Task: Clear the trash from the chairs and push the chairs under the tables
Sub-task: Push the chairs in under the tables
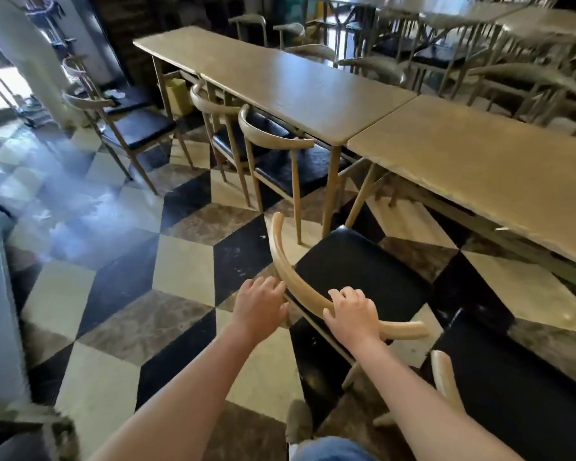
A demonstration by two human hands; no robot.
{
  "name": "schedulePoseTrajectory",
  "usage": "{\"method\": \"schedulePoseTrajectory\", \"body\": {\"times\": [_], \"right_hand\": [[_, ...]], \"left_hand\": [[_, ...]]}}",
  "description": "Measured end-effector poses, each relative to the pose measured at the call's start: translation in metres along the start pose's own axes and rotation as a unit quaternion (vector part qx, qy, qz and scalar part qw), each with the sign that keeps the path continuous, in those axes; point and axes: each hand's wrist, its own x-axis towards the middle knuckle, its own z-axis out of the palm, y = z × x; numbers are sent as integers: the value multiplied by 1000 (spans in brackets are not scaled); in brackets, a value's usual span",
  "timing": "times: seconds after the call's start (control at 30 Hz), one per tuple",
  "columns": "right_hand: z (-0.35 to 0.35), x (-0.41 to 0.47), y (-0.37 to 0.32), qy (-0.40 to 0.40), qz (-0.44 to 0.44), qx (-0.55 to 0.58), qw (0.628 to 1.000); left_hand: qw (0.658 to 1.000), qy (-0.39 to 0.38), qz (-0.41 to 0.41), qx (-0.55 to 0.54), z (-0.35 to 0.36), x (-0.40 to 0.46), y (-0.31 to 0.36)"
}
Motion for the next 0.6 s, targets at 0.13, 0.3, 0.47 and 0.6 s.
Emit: {"method": "schedulePoseTrajectory", "body": {"times": [0.13, 0.3, 0.47, 0.6], "right_hand": [[8, 27, 2, -20, 32, -2, 999], [20, 40, 5, -25, 72, 7, 997], [38, 48, -1, -48, 123, 33, 991], [50, 54, -9, -80, 170, 64, 980]], "left_hand": [[999, -18, 33, 13, 4, 36, -25], [995, -79, 65, -1, 25, 69, -34], [979, -153, 132, 27, 50, 101, -38], [955, -210, 203, 45, 65, 128, -54]]}}
